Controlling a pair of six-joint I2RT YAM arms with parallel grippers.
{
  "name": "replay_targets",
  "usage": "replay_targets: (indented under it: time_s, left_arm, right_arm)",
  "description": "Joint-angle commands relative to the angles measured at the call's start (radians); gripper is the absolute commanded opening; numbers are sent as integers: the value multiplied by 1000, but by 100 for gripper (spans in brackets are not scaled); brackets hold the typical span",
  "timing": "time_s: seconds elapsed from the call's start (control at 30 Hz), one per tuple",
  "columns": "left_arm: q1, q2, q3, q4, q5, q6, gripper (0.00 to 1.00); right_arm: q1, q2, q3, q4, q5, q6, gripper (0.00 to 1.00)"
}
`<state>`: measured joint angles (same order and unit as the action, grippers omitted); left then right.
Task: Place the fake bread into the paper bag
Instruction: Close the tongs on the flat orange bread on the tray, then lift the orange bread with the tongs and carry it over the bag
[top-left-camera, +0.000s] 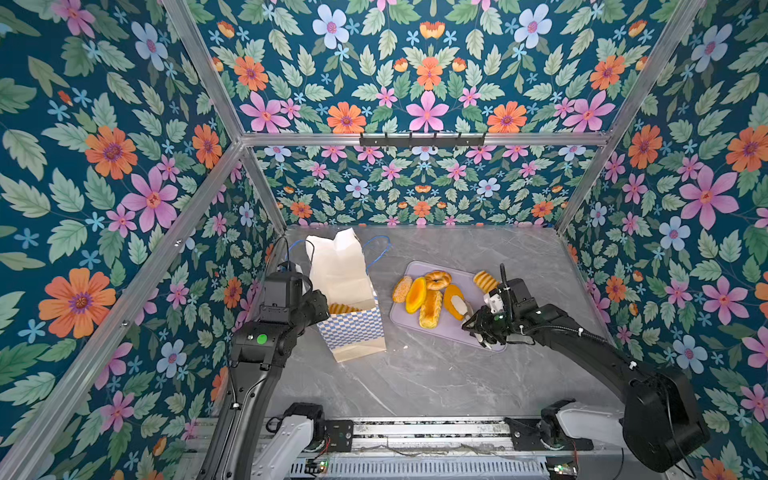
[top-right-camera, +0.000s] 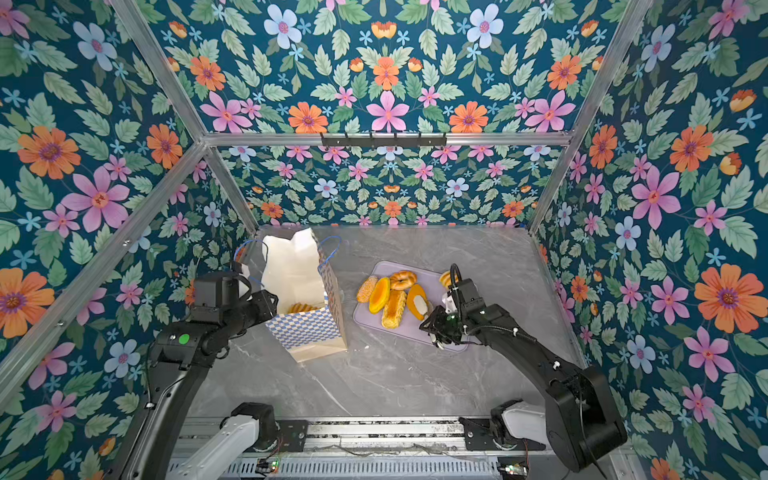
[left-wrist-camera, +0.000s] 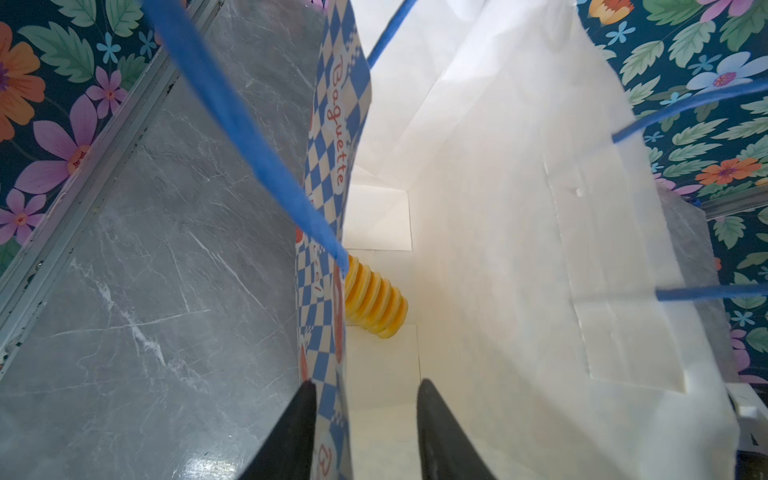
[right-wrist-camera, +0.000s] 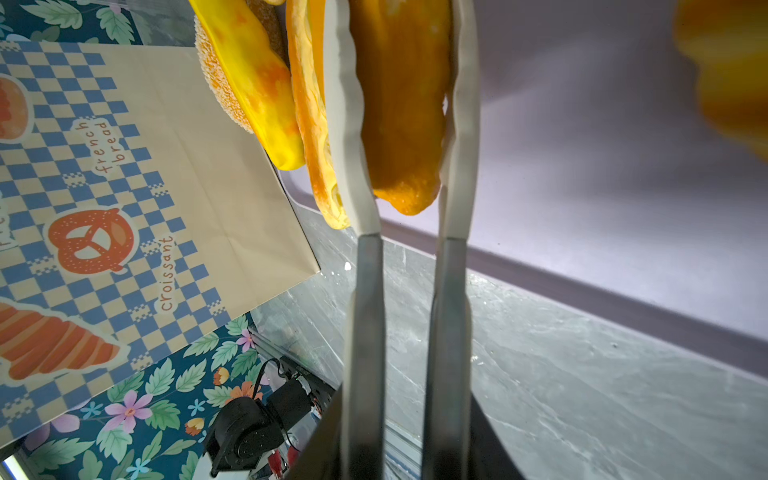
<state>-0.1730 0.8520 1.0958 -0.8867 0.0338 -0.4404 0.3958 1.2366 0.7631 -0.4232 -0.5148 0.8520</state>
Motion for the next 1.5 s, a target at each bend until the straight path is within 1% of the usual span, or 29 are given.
replay_targets:
  time_s: [0.0, 0.07, 0.37, 0.5, 0.77, 1.07, 1.33, 1.47]
  left_arm:
    - [0, -4, 12, -5, -10, 0, 47]
    - [-1, -5, 20, -10, -12, 0, 46]
    - [0, -13, 36, -23, -16, 2, 24]
    - [0, -15, 34, -23, -14, 0, 19]
    - [0, -13, 35, -19, -9, -6, 14]
    - [0, -13, 30, -19, -8, -6, 8]
    - [-1, -14, 30, -17, -3, -6, 1]
    - [0, -16, 31, -17, -5, -8, 1]
  right_arm:
    - [0, -33, 10, -30, 26, -15, 33]
    - [0, -59, 16, -57, 38, -21, 33]
    - [1, -171, 121, -229, 102, -69, 32]
    - [1, -197, 196, -291, 117, -93, 32]
    - [26, -203, 350, -358, 129, -116, 32]
    - [107, -153, 537, -400, 166, -140, 31]
    - [188, -118, 681, -370, 176, -151, 31]
    - [236, -93, 737, -359, 196, -160, 31]
